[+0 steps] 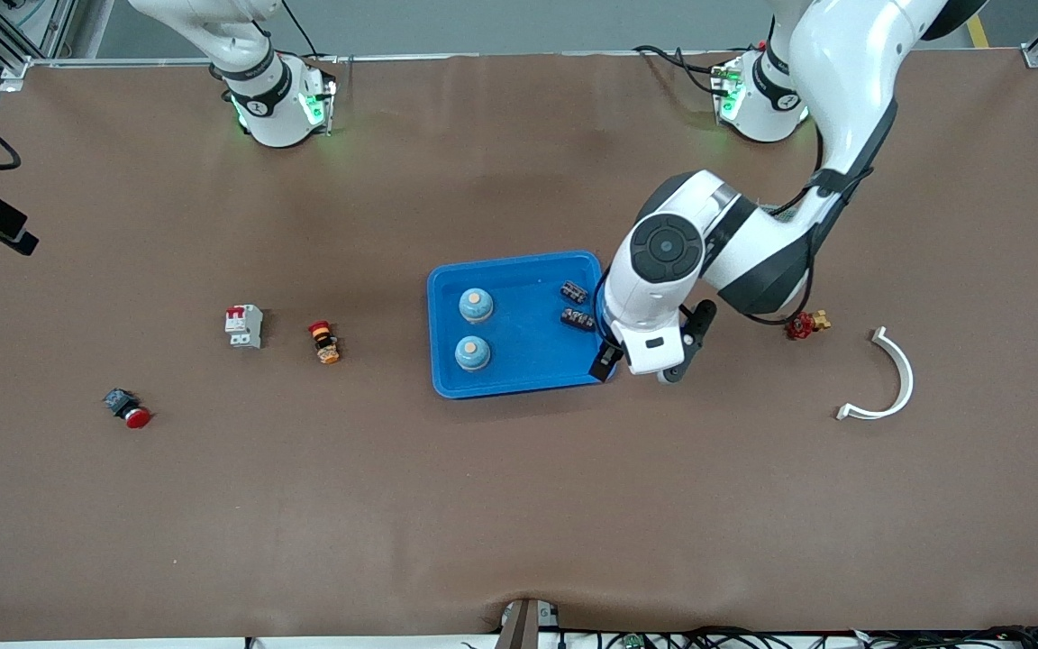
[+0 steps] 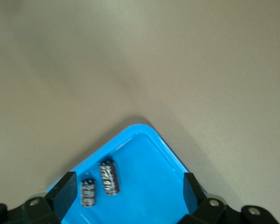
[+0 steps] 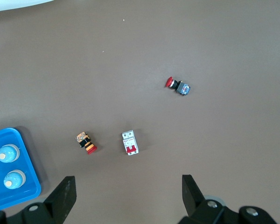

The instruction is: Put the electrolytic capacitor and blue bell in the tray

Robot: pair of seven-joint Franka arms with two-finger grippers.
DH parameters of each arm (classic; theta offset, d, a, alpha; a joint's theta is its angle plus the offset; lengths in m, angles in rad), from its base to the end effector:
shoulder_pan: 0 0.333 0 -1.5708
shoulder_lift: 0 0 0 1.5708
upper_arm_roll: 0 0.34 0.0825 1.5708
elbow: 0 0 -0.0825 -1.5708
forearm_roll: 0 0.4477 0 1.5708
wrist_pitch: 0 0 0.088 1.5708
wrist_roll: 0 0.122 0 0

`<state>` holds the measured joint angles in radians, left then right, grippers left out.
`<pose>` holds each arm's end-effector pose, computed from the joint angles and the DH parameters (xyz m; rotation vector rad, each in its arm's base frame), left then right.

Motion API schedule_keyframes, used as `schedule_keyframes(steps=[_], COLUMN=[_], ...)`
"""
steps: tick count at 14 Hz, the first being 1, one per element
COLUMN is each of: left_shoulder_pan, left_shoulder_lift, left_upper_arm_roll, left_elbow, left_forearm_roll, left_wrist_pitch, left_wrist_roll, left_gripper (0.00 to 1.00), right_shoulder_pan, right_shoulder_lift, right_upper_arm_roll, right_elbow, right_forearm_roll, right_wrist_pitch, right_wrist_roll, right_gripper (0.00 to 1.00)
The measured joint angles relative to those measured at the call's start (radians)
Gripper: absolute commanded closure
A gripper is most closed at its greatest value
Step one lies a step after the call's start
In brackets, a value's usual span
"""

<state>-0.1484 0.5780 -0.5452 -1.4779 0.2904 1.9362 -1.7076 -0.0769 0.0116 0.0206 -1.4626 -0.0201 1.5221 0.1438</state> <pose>0.6400 -0.4178 0.3534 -2.7560 -1.4574 0.0471 0.6167 -0.0374 0.6797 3.1071 -0.3142 0.0761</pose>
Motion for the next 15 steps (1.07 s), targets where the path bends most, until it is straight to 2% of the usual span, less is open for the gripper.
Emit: schedule_keyframes(steps=[7, 15], left_shoulder_pan=[0.102, 0.217], left_shoulder_lift=[-0.116, -0.219], left_upper_arm_roll=[0.0, 0.0], left_elbow=[0.0, 0.0], left_forearm_roll=[0.0, -0.024], left_wrist_pitch=[-0.15, -0.245], left_wrist_roll=[0.356, 0.691], left_gripper=[0.0, 0.0], right_shoulder_pan=[-0.007, -0.017], right_shoulder_lift=[0.0, 0.0], right_upper_arm_roll=[-0.003, -0.006], right_elbow=[-0.008, -0.012], right_forearm_roll=[0.0, 0.0], right_wrist_pitch=[-0.004, -0.028], right_wrist_roll=[-0.094, -0.172], right_gripper=[0.0, 0.0])
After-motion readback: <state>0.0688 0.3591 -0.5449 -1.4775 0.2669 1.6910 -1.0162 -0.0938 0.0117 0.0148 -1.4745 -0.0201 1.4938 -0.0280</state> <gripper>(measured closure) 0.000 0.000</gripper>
